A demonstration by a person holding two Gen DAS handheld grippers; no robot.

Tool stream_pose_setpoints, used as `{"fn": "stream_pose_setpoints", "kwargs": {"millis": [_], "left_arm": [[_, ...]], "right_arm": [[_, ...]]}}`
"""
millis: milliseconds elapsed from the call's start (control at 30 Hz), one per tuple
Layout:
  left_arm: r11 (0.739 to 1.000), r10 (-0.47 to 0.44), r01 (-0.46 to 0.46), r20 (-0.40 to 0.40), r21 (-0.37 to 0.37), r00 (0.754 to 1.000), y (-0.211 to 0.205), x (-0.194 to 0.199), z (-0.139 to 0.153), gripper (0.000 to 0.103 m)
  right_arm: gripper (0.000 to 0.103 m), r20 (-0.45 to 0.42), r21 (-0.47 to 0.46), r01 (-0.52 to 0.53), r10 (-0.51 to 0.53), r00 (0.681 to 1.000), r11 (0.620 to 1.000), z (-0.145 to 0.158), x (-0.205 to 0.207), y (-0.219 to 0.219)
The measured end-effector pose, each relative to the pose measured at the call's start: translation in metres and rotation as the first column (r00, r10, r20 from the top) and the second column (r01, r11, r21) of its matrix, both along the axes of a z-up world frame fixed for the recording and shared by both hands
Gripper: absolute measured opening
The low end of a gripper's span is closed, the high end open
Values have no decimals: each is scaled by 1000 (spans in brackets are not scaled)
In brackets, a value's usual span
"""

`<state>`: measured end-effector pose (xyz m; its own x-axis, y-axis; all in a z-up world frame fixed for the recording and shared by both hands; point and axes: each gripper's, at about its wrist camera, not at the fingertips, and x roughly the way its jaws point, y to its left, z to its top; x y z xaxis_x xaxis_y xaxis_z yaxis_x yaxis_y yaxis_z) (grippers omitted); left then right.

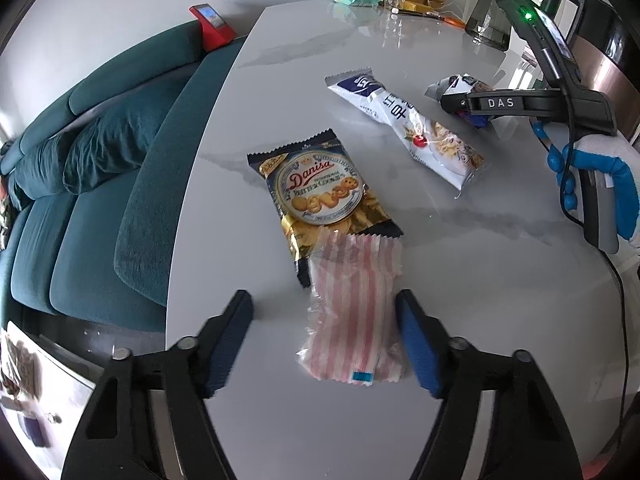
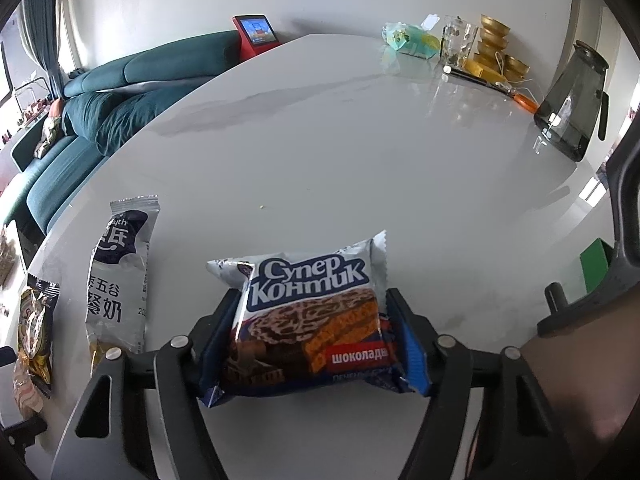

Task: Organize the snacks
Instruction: 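Grasp the pink striped wafer with the left gripper while the right grasps the Super Kontik pack, then carry the pink wafer with the left gripper while the right carries the Super Kontik pack to the tray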

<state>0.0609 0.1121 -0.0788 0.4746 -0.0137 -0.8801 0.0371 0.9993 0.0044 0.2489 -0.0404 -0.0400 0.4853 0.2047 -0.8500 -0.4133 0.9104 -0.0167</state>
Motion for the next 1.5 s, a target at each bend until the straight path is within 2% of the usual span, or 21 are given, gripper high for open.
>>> {"fn": "stream_pose_setpoints", "kwargs": {"millis": [167,233,400,1067,1267,1500], "left_arm": [[1000,-4,4,9,-2,1000,-1,-1,1,52],[1000,-18,18,18,-1,1000,-2,-2,2,36],[1000,-22,22,27,-1,999,-3,-2,3,27],[1000,-18,18,50,7,999,-9,-13,10,23],[1000,-27,26,67,14,997,-16,-20,20,23],[999,-45,44,89,15,995,-28,-24,34,23]], "right_arm": [[71,-7,13,-7,7,1000,1000,-1,0,-1],[70,-8,16,-10,10,1000,1000,0,0,-2],[66,3,25,-2,1,1000,1000,0,-3,-3],[62,52,36,30,-32,998,999,17,-26,-13],[62,72,73,43,-48,996,996,33,-37,-21],[62,94,106,-1,-8,996,994,59,-66,-29]]}}
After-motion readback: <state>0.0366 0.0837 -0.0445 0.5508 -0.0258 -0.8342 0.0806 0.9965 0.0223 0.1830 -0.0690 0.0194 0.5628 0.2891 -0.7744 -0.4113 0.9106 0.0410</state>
